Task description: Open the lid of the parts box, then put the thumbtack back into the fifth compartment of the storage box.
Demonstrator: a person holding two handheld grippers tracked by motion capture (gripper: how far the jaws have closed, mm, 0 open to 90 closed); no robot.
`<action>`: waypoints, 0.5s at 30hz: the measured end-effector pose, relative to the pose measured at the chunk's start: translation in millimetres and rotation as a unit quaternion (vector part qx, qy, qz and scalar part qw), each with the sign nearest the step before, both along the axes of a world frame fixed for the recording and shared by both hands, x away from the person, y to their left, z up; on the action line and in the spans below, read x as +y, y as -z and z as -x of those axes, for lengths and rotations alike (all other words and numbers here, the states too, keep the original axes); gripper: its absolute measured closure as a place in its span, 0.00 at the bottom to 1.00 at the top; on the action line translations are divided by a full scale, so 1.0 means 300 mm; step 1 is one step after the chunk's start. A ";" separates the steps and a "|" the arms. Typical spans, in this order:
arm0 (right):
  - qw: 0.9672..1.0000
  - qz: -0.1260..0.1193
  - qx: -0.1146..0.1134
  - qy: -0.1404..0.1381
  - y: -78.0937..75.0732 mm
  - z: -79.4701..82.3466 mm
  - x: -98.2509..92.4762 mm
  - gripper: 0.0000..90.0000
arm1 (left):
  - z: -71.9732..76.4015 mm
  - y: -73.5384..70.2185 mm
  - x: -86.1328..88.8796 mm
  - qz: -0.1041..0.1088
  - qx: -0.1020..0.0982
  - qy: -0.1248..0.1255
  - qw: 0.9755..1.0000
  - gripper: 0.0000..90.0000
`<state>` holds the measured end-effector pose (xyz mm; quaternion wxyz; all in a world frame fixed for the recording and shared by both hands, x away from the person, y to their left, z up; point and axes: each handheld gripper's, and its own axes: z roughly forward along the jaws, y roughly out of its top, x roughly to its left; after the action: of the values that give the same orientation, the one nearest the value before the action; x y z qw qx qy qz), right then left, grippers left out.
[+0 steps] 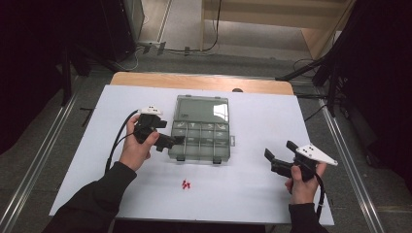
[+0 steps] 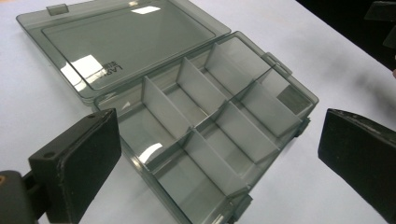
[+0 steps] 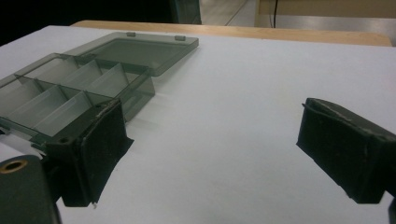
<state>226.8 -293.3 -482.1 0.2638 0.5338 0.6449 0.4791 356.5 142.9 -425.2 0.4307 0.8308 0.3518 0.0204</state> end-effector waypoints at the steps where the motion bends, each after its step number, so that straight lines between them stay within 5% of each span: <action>1: 1.000 0.001 -0.002 0.000 0.001 0.009 -0.003 0.10 | 0.002 0.000 0.000 0.001 -0.001 0.001 1.000 0.00; 15: 1.000 0.019 -0.005 0.007 0.017 0.111 -0.036 0.11 | 0.051 -0.009 -0.010 0.001 0.005 0.008 1.000 0.00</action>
<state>193.6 -304.2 -487.3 0.2805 0.5307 0.6486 0.4679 341.1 139.8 -422.5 0.4294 0.8333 0.3478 0.0125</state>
